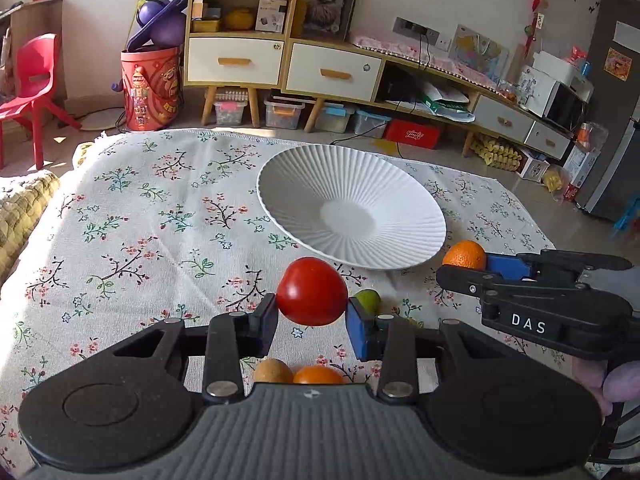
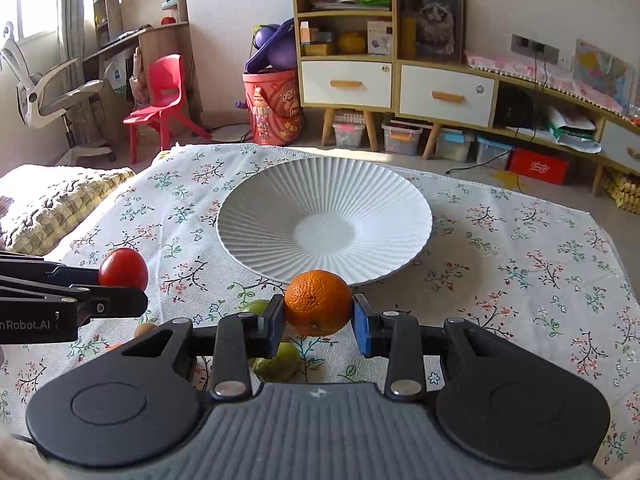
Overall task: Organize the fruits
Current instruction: 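Carry tomato and mandarin over the white plate while both tools open to release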
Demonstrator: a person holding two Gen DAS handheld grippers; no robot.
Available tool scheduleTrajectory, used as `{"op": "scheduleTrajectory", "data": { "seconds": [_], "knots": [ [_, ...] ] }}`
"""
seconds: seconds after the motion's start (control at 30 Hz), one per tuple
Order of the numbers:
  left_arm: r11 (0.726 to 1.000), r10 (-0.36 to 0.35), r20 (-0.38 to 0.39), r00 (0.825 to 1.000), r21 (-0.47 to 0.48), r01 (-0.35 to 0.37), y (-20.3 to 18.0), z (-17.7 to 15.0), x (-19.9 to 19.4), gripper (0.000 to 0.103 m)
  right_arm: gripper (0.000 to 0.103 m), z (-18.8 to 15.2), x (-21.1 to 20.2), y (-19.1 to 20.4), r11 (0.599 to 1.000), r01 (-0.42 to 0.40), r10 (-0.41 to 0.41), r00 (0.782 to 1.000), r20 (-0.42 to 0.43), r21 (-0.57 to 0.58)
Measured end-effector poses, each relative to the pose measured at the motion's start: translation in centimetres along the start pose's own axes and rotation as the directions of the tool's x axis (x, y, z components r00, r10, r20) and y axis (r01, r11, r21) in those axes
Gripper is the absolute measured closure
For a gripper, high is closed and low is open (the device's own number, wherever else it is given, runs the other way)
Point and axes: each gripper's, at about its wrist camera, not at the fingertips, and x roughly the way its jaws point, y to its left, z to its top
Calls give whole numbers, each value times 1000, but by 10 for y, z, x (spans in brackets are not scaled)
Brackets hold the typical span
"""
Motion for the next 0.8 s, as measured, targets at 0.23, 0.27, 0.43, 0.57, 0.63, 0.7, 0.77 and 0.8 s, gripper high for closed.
{"op": "scheduleTrajectory", "data": {
  "seconds": [0.23,0.27,0.43,0.57,0.63,0.7,0.77,0.8],
  "knots": [
    [997,-23,25,999,77,21,-11,24,35,81,71,18,18,-14,999,-32,32,999,3,3],
    [996,-29,28,999,85,27,-12,26,40,81,71,20,22,-15,999,-33,33,999,-2,2],
    [992,-38,11,999,119,36,-16,36,64,81,71,25,38,-24,999,-37,37,999,-25,10],
    [986,-34,11,999,163,31,-20,40,77,81,71,27,46,-30,999,-44,45,998,-35,10],
    [983,-34,9,999,182,32,-21,42,84,81,71,27,49,-32,999,-44,44,998,-40,6],
    [979,-35,1,999,199,34,-21,43,89,81,71,27,52,-32,999,-44,44,998,-44,0],
    [976,-33,-8,999,214,34,-21,43,95,81,71,29,55,-32,999,-45,45,998,-47,-10],
    [975,-33,-12,999,221,34,-21,44,98,81,71,30,57,-34,999,-46,45,998,-49,-14]
  ]
}}
